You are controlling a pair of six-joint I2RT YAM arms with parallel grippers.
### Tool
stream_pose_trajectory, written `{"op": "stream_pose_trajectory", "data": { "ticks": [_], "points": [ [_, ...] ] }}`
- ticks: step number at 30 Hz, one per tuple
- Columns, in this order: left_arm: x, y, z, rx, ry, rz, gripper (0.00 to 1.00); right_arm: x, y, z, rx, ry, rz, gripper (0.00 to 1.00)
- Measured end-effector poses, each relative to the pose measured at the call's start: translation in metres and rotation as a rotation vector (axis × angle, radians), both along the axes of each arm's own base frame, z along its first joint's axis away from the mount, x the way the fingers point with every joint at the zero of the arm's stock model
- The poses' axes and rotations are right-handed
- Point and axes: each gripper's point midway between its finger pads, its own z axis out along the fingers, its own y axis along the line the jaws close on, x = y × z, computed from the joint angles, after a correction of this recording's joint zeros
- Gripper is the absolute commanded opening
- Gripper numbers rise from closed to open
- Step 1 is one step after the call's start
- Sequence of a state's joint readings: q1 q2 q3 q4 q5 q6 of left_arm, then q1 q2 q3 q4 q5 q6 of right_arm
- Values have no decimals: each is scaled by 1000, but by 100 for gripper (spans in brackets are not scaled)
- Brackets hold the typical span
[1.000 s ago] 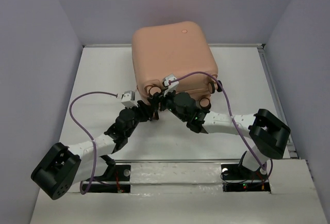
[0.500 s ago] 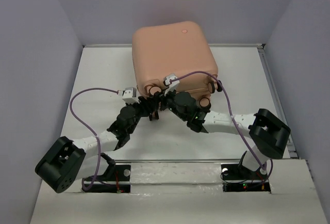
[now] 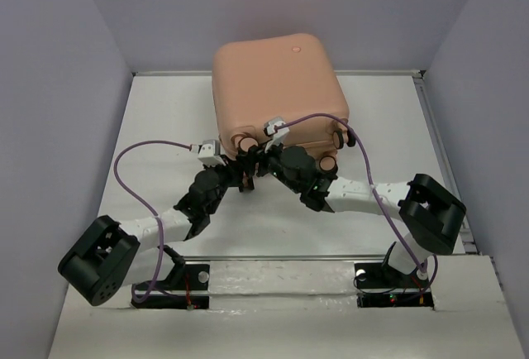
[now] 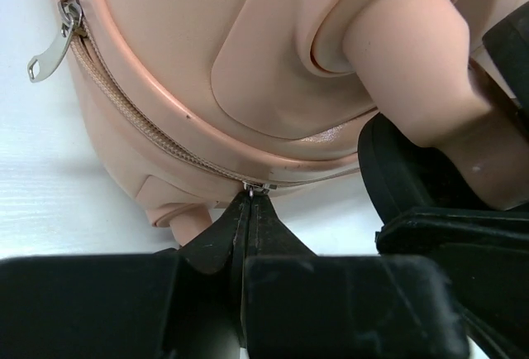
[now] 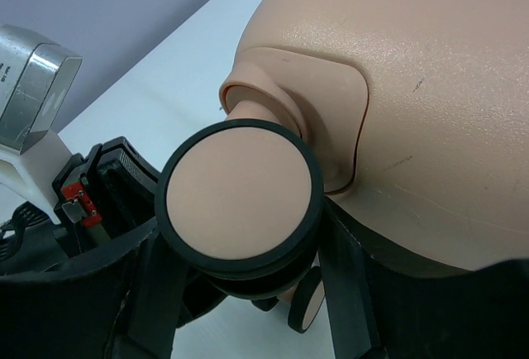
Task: Pack the luggage
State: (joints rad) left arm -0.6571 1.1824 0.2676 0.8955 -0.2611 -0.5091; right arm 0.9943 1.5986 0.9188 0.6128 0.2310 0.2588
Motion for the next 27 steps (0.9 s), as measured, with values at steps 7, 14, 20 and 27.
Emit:
{"op": "stream_pose_trajectory", "data": {
  "ticks": [7, 14, 20, 27],
  "points": [
    [0, 1, -1, 15, 13, 11, 6, -2, -2, -2, 23, 5, -3, 7],
    [-5, 26, 8, 23, 7, 74, 6, -13, -30, 5, 27, -11, -23, 7],
    [-14, 43, 13, 1, 23, 84, 6, -39, -53, 10, 21, -13, 12, 7],
    [-3, 46, 11, -22, 93, 60, 6, -51, -65, 11, 13, -16, 39, 7]
  ]
}}
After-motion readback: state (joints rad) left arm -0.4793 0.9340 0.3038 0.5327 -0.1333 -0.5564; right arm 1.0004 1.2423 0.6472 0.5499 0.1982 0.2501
